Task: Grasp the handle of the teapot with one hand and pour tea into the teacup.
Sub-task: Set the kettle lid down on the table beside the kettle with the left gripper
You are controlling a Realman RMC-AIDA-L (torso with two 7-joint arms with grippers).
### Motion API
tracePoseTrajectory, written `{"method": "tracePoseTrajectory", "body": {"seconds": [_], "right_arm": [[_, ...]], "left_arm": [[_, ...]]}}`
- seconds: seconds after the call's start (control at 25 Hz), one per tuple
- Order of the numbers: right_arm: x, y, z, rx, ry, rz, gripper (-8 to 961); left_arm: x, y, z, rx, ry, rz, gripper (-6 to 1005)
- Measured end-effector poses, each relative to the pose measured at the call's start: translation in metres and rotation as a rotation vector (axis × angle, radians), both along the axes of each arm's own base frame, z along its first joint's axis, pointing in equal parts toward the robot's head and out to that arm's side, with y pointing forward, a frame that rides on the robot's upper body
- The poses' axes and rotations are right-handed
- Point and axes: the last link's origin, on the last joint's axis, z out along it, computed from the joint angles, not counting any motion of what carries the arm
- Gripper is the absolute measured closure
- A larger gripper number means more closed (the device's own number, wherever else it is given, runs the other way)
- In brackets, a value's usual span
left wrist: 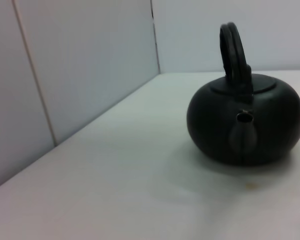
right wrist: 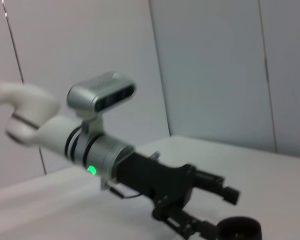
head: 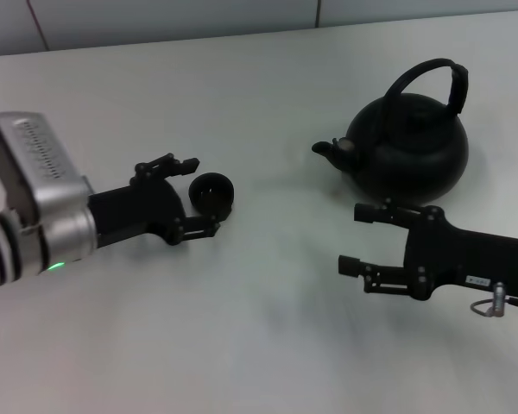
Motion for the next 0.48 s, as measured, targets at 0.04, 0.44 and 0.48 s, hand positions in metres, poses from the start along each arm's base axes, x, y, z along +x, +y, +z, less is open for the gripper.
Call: {"method": "tracePoseTrajectory", "body": {"seconds": [0.04, 0.44, 0.48], "right_arm": [[0.000, -0.001, 0.002, 0.009, 0.011, -0.001, 137], [0.015, -0.024, 0.038, 0.198, 0.154, -0.076, 138], [0.019, -0.023, 0.043, 0.243, 0.162, -0.107, 138]], "left_arm": [[-0.002, -0.001, 0.002, 0.004, -0.005, 0.000, 140], [-0.037, -0.030, 0.033, 0.073, -0.055, 0.071, 140], [-0.039, -0.032, 0.034, 0.072, -0.055, 0.078, 140]]}}
